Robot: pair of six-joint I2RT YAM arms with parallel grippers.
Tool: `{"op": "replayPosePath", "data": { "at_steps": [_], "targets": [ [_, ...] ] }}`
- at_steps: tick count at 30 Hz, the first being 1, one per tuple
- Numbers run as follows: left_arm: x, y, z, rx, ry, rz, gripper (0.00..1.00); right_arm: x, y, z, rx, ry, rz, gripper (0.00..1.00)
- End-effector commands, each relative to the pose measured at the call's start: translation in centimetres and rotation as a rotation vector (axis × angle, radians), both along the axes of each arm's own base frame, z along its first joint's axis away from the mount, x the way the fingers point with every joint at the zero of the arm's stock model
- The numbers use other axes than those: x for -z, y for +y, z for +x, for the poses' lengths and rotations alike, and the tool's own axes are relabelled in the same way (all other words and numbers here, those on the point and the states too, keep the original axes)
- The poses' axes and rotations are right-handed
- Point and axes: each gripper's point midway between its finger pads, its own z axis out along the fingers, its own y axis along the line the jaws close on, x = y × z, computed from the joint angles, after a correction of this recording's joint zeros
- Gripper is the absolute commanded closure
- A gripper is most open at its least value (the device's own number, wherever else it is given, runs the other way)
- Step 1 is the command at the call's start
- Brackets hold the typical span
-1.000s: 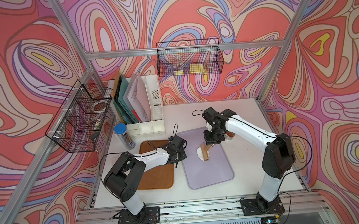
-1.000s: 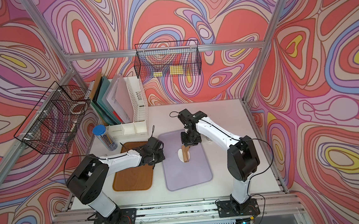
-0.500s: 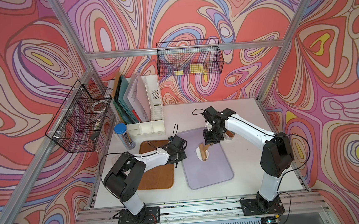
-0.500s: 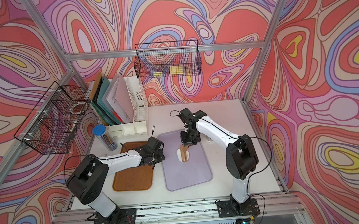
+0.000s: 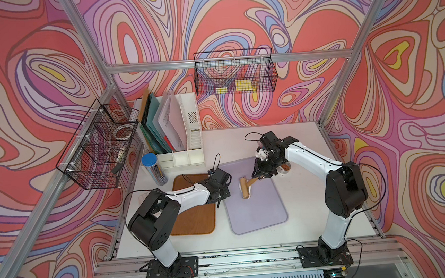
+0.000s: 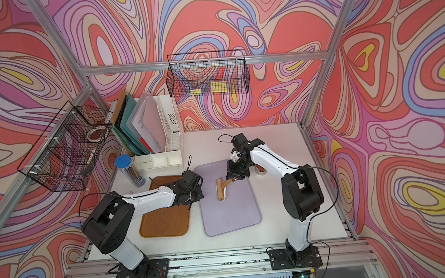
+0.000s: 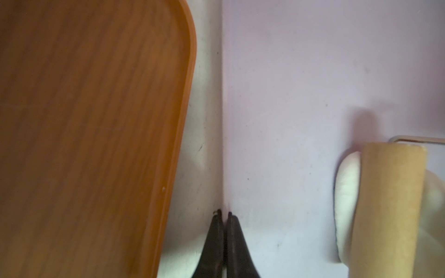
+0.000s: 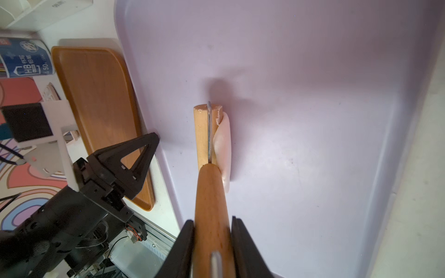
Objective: Roll out the dumpling wrappers from the dough
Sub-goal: Flatten out the dough on the work surface.
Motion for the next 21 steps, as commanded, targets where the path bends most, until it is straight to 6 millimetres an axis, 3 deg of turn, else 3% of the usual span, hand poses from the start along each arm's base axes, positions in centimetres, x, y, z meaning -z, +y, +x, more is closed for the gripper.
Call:
{"op": "replayPosePath", "data": {
  "at_steps": [1,6,9,14,16,19,20,21],
  "targets": [
    [-0.2,-2.3,-0.6,0.076,0.017,-0.057,1.0,9.9,-1.3,-3.4,-0.036,0.169,-0.204,1.0],
    [-0.4,-1.9,-0.6,0.068,0.01,-0.045,1.0,9.3,-1.7,-3.1,-0.03,0.144,-0.212,1.0],
    [-0.5,-1.7,-0.6,0.064,0.006,-0.037,1.0,7.7,-1.0,-2.4,-0.036,0.095,-0.162,1.0],
    [-0.5,-1.5,-0.5,0.057,0.0,-0.028,1.0,2.1,2.4,-1.5,-0.087,-0.006,0.017,1.0],
    [-0.5,-1.5,-0.5,0.056,0.001,-0.025,1.0,-1.2,3.6,-1.1,-0.107,-0.058,0.099,1.0],
    [-0.4,-1.5,-0.5,0.054,0.004,-0.022,1.0,-5.5,4.3,-1.1,-0.13,-0.124,0.17,1.0],
    [-0.4,-1.4,-0.5,0.053,0.004,-0.02,1.0,-5.7,4.1,-1.1,-0.126,-0.122,0.165,1.0],
    [-0.4,-1.5,-0.4,0.053,0.003,-0.021,1.0,-7.3,3.4,-1.3,-0.12,-0.139,0.172,1.0]
  ]
}}
